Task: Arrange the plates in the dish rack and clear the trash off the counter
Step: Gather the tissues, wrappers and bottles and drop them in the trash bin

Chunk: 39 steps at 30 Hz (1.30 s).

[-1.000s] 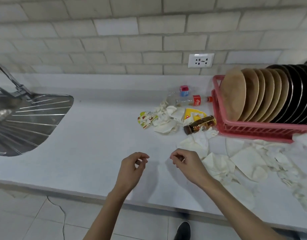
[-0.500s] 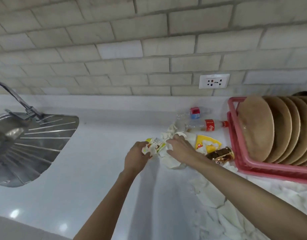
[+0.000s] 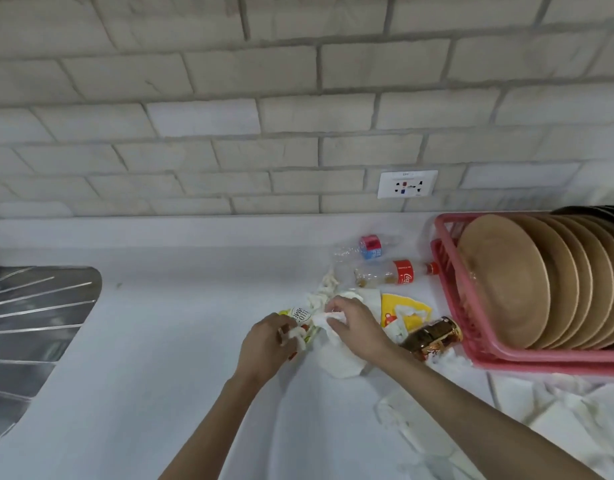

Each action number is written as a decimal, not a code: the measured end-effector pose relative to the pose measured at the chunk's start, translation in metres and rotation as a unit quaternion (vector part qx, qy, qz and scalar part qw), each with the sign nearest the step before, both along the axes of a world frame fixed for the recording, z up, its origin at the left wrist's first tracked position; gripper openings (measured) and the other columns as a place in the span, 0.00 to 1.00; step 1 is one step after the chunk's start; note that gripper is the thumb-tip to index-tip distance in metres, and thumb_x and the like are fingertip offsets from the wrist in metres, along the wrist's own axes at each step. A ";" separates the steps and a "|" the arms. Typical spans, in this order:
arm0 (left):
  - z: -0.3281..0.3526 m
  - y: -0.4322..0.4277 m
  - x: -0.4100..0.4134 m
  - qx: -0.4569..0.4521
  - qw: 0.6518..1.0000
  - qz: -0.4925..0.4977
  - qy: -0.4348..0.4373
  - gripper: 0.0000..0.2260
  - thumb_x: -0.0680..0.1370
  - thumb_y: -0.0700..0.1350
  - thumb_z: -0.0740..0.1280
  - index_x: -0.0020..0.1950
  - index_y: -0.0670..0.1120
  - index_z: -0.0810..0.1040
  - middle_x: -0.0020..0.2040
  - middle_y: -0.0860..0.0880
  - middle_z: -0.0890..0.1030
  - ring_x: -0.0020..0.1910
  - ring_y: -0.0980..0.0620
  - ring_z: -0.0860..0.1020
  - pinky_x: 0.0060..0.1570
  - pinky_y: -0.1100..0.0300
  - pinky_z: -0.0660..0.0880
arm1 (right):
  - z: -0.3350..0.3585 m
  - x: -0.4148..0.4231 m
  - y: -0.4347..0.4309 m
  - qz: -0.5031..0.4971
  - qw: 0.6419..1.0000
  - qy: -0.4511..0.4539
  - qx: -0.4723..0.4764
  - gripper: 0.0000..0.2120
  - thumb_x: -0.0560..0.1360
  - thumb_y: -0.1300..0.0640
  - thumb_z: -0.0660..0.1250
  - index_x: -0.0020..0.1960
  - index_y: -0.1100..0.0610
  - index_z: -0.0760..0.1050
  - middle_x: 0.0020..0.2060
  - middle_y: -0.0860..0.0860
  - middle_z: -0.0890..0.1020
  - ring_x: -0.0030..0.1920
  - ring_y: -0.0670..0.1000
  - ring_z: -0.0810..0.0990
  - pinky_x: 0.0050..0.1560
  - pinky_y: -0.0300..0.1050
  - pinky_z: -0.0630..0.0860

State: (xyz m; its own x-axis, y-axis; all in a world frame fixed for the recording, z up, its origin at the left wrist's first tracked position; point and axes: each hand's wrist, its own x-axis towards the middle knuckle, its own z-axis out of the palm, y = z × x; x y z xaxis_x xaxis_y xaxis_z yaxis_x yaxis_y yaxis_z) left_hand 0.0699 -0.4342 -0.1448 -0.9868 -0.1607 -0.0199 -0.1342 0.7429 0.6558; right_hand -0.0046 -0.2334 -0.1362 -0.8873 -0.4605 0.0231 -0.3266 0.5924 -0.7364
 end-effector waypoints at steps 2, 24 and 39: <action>0.001 0.002 -0.002 0.052 0.998 -0.016 0.016 0.12 0.73 0.44 0.73 0.55 0.54 0.83 0.43 0.58 0.78 0.39 0.57 0.77 0.38 0.65 0.73 | 0.010 -0.001 0.005 -0.070 0.990 -0.089 -0.089 0.03 0.78 0.61 0.65 0.50 0.54 0.75 0.46 0.47 0.78 0.50 0.48 0.76 0.51 0.39 0.69; -0.005 0.023 -0.077 -0.022 0.992 -0.119 0.025 0.08 0.69 0.37 0.75 0.41 0.49 0.83 0.44 0.52 0.82 0.42 0.50 0.79 0.42 0.53 0.76 | 0.023 0.019 0.039 -0.209 0.941 -0.210 -0.161 0.14 0.75 0.64 0.68 0.33 0.61 0.68 0.29 0.59 0.78 0.24 0.58 0.79 0.21 0.42 0.68; 0.016 0.007 0.011 0.262 0.963 0.037 -0.042 0.04 0.74 0.44 0.64 0.41 0.46 0.78 0.39 0.53 0.77 0.35 0.58 0.73 0.35 0.69 0.67 | 0.035 0.038 0.010 -0.133 0.961 -0.212 -0.116 0.30 0.79 0.44 0.65 0.23 0.54 0.60 0.21 0.48 0.62 0.24 0.48 0.62 0.31 0.40 0.63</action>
State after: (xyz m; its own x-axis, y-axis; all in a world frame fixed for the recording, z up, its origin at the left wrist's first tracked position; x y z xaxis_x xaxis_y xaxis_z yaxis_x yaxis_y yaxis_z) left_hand 0.0807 -0.4270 -0.1284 -0.9646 -0.1758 -0.1966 -0.2425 0.2987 0.9230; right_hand 0.0333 -0.2238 -0.1008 -0.9252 -0.2422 -0.2921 0.1722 0.4177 -0.8921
